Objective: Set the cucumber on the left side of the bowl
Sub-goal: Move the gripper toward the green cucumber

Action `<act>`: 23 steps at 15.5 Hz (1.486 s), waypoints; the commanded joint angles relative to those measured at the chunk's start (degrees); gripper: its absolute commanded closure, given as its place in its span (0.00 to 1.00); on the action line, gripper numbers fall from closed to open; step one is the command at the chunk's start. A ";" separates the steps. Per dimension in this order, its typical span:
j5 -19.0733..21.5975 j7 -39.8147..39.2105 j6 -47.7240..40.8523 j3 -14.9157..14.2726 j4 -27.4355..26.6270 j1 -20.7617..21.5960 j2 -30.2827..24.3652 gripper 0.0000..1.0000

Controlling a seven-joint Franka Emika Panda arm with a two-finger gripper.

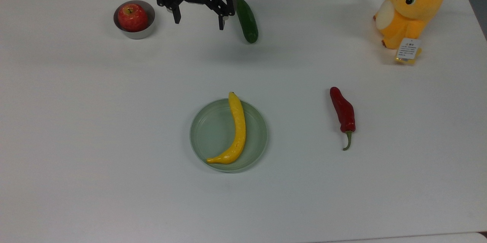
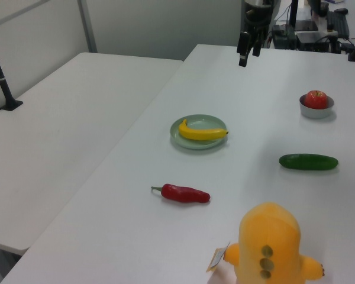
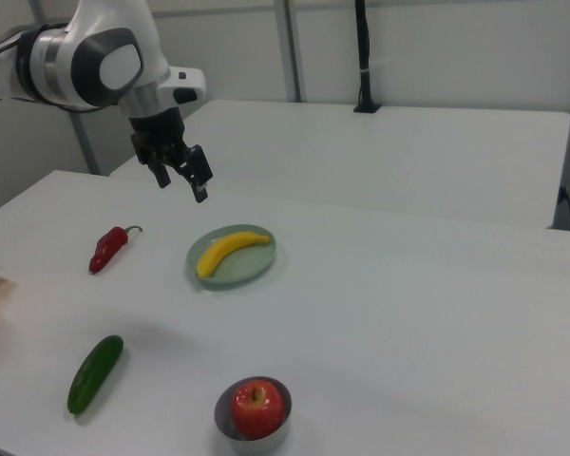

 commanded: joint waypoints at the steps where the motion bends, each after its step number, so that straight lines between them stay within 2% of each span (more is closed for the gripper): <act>1: 2.31 -2.11 -0.05 -0.09 -0.23 -1.15 -1.09 0.00; 17: 1.80 -3.45 -0.13 -0.09 -1.54 -0.38 -1.70 0.00; 20: 1.88 -5.30 -0.05 0.70 -7.50 0.06 -5.65 0.00; 23: 2.24 -4.34 0.04 1.14 -16.28 3.57 -11.01 0.00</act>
